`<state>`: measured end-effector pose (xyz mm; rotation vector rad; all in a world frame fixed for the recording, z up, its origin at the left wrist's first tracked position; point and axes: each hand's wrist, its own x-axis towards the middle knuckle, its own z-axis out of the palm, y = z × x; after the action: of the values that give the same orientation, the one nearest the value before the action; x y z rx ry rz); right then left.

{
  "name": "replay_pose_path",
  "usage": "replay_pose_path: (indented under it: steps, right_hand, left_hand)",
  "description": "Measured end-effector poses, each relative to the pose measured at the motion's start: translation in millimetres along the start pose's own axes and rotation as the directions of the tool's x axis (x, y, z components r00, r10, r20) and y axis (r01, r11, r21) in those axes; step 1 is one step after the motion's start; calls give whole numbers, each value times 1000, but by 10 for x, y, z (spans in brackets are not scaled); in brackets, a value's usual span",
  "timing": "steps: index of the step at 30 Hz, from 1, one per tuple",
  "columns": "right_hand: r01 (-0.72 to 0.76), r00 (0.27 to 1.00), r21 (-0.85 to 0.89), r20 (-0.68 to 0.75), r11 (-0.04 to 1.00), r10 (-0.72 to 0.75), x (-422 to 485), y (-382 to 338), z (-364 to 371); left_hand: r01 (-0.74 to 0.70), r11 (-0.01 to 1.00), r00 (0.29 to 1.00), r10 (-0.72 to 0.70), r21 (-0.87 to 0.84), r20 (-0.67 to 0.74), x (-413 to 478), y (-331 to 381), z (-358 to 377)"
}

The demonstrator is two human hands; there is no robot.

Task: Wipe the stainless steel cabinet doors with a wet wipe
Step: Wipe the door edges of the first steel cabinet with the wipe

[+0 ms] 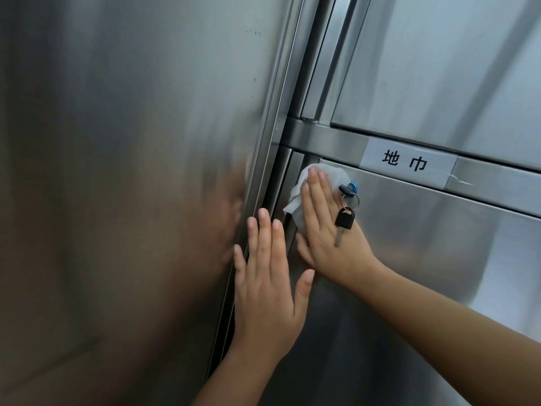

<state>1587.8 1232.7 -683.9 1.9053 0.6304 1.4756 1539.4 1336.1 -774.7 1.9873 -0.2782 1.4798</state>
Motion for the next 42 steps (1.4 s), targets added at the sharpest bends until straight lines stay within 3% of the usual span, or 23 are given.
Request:
replay_pose_path:
  steps: [3, 7, 10, 14, 21, 25, 27, 32, 36, 42]
  right_hand:
    - [-29, 1000, 33, -1, 999, 29, 113, -16, 21]
    - [-25, 995, 33, 102, 999, 21, 275, 24, 62]
    - [31, 990, -55, 143, 998, -23, 201, -33, 104]
    - [100, 990, -38, 105, 994, -96, 134, -58, 130]
    - [-35, 988, -70, 149, 997, 46, 313, -55, 134]
    - [25, 980, -100, 197, 995, -4, 111, -178, 156]
    - [70, 983, -123, 176, 990, -48, 84, -165, 171]
    - [-50, 994, -41, 99, 998, 54, 362, -72, 162]
    - [1, 993, -49, 114, 999, 5, 264, -87, 177]
    - [156, 960, -87, 249, 984, -130, -139, -302, 154]
  left_hand:
    - [-1, 998, 1000, 1, 68, 0, -8, -47, -5]
    - [28, 992, 999, -31, 120, 27, -37, -125, 0]
    - [14, 992, 999, -19, 128, 43, -57, -165, 8]
    - [-10, 989, 999, 3, 145, 55, -86, -194, 8]
    - [-8, 986, 998, -2, 167, 58, -136, -201, 30]
    - [-20, 986, 998, 10, 163, 62, -143, -224, 20]
    - [-19, 987, 997, 8, 160, 71, -144, -228, 20]
    - [-27, 989, 997, 16, 147, 75, -166, -251, 34]
    - [-23, 983, 996, 7, 180, 91, -282, -262, 55]
    - [26, 963, 991, -59, 267, 119, -636, -275, 77]
